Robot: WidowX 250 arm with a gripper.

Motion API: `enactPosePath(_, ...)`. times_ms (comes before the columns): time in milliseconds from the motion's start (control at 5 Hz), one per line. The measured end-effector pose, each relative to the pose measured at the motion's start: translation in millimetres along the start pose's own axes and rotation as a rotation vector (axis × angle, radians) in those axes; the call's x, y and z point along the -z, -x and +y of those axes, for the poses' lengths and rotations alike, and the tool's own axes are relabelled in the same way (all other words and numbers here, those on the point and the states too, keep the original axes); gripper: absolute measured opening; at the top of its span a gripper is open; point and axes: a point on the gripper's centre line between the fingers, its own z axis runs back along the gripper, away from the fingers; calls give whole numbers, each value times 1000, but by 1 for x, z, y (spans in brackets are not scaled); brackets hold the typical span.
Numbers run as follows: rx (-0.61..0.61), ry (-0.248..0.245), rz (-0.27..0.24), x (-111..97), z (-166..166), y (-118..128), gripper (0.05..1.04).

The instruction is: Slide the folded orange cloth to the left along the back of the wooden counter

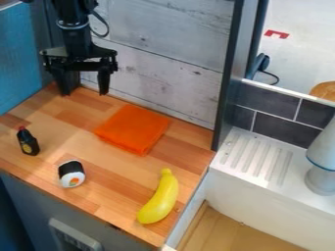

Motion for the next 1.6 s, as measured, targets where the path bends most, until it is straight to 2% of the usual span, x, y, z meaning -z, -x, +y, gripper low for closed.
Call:
enactPosePath(200,1,-9,41,14,1,5,1001)
enactPosePath(400,26,13,19,18,-3,2,1001)
enactPosePath(600,92,13,26,38,-5,0,1001)
enactPosePath(1000,250,42,-60,71,-48,-6,1001)
enactPosePath(1200,282,76,-45,86,-58,-12,1001)
enactPosePath(1400,310,86,-46,96,-65,-17,1001)
enactPosePath(1600,314,100,-58,99,-70,-20,1001)
